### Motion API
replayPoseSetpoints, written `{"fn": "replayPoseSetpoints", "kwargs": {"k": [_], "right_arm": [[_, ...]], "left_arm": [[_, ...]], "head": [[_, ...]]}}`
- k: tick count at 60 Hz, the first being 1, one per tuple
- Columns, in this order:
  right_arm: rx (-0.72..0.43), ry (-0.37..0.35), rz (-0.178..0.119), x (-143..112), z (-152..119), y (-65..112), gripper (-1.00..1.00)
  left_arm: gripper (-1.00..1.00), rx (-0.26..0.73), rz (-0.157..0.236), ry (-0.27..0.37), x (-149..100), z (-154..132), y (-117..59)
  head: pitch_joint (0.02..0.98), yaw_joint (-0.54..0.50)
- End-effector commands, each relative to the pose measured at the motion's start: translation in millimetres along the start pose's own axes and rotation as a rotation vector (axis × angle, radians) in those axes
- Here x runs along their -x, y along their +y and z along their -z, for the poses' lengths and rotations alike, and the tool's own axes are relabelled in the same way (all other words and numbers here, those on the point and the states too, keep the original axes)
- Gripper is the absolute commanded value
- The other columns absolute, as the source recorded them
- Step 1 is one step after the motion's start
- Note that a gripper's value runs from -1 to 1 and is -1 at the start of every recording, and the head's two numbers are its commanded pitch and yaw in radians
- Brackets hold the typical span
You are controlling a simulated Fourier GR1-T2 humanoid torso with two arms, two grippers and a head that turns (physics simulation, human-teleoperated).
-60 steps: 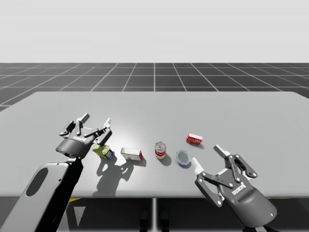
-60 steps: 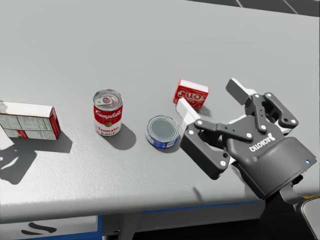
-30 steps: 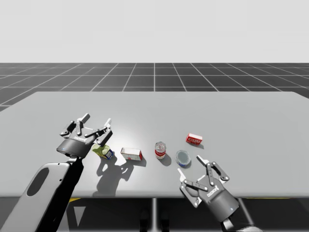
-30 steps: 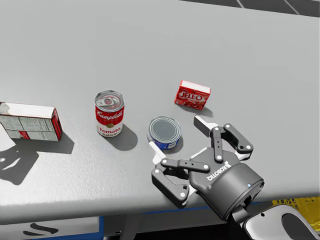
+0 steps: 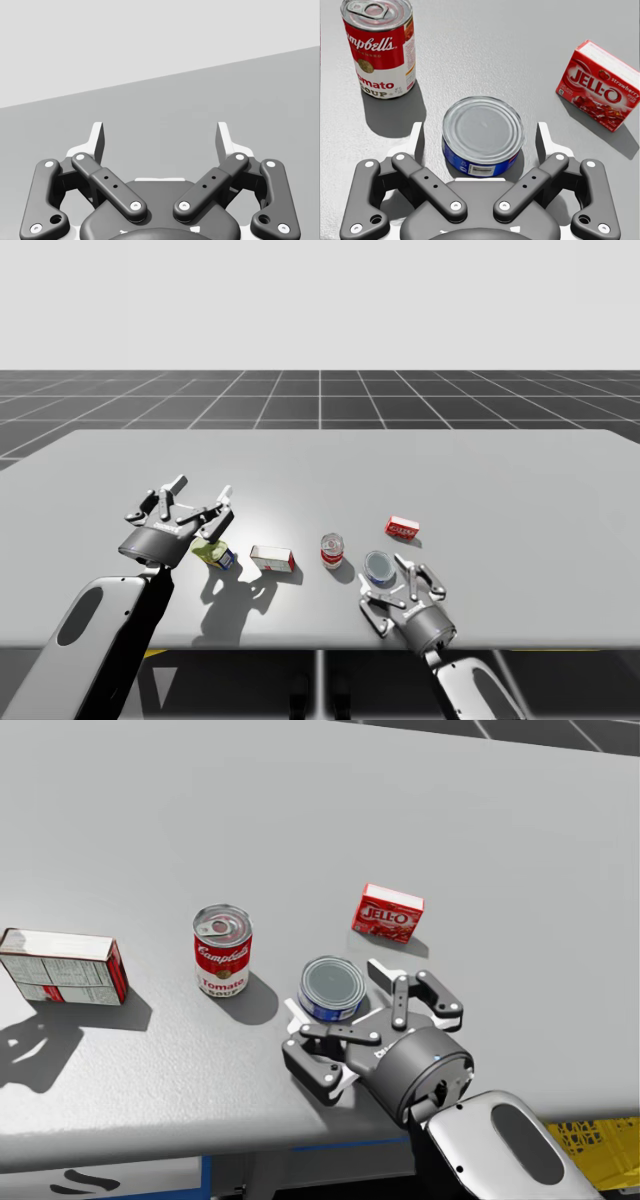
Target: Grasp the tuna can and hold it up.
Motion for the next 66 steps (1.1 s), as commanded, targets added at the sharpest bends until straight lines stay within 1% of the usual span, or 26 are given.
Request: {"fn": "replayPoseSetpoints", "kwargs": {"k": [1, 3, 9, 10, 11, 15, 18, 19, 20, 21, 22, 23, 26, 27, 31, 38, 39, 42, 44, 48, 49, 51, 57, 60, 61, 66], "right_arm": [[0.025, 0.041, 0.011, 3.1, 13.7, -3.7, -1.00], [0.025, 0.046, 0.010, 2.5, 14.9, -4.1, -1.00], [0.030, 0.061, 0.026, 0.7, 19.5, -5.2, -1.00], [0.029, 0.062, 0.029, 0.4, 19.8, -5.2, -1.00], [0.023, 0.066, 0.038, 0.0, 20.7, -5.3, -1.00], [0.013, 0.089, 0.050, 1.0, 22.0, -6.3, -1.00], [-0.004, 0.095, 0.042, 2.0, 21.3, -6.6, -1.00], [-0.002, 0.095, 0.046, 2.4, 20.9, -6.5, -1.00], [0.003, 0.099, 0.043, 3.4, 19.9, -6.4, -0.70], [0.007, 0.100, 0.045, 3.9, 19.5, -6.3, -0.31], [0.004, 0.100, 0.049, 4.1, 19.2, -6.1, -0.05], [0.004, 0.102, 0.051, 4.6, 18.4, -5.8, 0.68], [0.000, 0.113, 0.054, 5.6, 16.9, -5.5, 0.97], [0.000, 0.116, 0.056, 5.9, 16.6, -5.4, 1.00], [-0.001, 0.120, 0.058, 6.3, 16.2, -5.3, 1.00], [0.000, 0.125, 0.060, 6.7, 16.2, -5.1, 1.00], [-0.001, 0.126, 0.061, 6.8, 16.1, -5.0, 1.00], [-0.003, 0.125, 0.058, 7.0, 16.2, -4.8, 1.00], [-0.004, 0.125, 0.055, 7.2, 16.0, -4.6, 1.00], [-0.006, 0.119, 0.053, 7.7, 15.7, -4.6, 1.00], [-0.006, 0.118, 0.053, 7.9, 15.7, -4.8, 1.00], [-0.006, 0.118, 0.054, 8.0, 15.6, -4.8, 0.99], [-0.004, 0.112, 0.050, 8.5, 15.3, -4.7, 0.99], [-0.005, 0.111, 0.047, 8.6, 15.3, -4.5, 1.00], [-0.004, 0.111, 0.045, 8.7, 15.3, -4.5, 1.00], [-0.005, 0.113, 0.043, 9.1, 15.2, -4.3, 1.00]], "left_arm": [[-1.00, 0.000, 0.001, 0.000, 0.0, 0.0, -0.3], [-1.00, 0.000, 0.001, 0.000, 0.0, 0.0, -0.4], [-1.00, 0.000, 0.001, 0.000, -0.1, -0.2, -0.4], [-1.00, 0.000, 0.000, 0.000, -0.1, -0.2, -0.4], [-1.00, 0.000, 0.001, 0.000, -0.1, -0.2, -0.4], [-1.00, 0.000, 0.001, 0.000, -0.1, -0.3, -0.6], [-1.00, -0.001, 0.001, 0.000, -0.1, -0.2, -0.7], [-1.00, -0.001, 0.001, 0.000, -0.1, -0.3, -0.8], [-1.00, -0.001, 0.001, 0.000, -0.1, -0.3, -0.9], [-1.00, -0.001, 0.001, 0.000, -0.1, -0.3, -0.9], [-1.00, -0.001, 0.002, 0.000, -0.1, -0.3, -1.0], [-1.00, -0.001, 0.002, 0.000, 0.0, -0.3, -1.1], [-1.00, 0.000, 0.002, 0.001, 0.1, -0.3, -1.4], [-1.00, 0.000, 0.003, 0.002, 0.2, -0.3, -1.5], [-1.00, 0.001, 0.003, 0.002, 0.1, -0.4, -1.6], [-1.00, 0.001, 0.004, 0.003, 0.3, -0.4, -1.7], [-1.00, 0.001, 0.004, 0.003, 0.4, -0.4, -1.8], [-1.00, 0.001, 0.004, 0.003, 0.4, -0.4, -1.6], [-1.00, 0.000, 0.005, 0.004, 0.6, -0.4, -1.6], [-1.00, 0.001, 0.006, 0.005, 0.8, -0.6, -1.8], [-1.00, 0.001, 0.006, 0.005, 0.9, -0.5, -1.7], [-1.00, 0.001, 0.006, 0.006, 1.0, -0.5, -1.8], [-1.00, 0.000, 0.007, 0.006, 1.3, -0.6, -1.6], [-1.00, 0.000, 0.007, 0.007, 1.4, -0.7, -1.6], [-1.00, 0.000, 0.007, 0.008, 1.7, -0.7, -1.7], [-1.00, 0.000, 0.009, 0.008, 2.0, -0.7, -1.8]], "head": [[0.895, -0.22], [0.894, -0.22], [0.891, -0.22], [0.891, -0.22], [0.890, -0.22], [0.889, -0.22], [0.889, -0.22], [0.889, -0.22], [0.888, -0.22], [0.888, -0.22], [0.888, -0.22], [0.888, -0.22], [0.886, -0.22], [0.884, -0.22], [0.873, -0.22], [0.814, -0.22], [0.785, -0.22], [0.757, -0.22], [0.720, -0.21], [0.675, -0.21], [0.650, -0.22], [0.642, -0.22], [0.562, -0.22], [0.538, -0.23], [0.514, -0.23], [0.473, -0.23]]}}
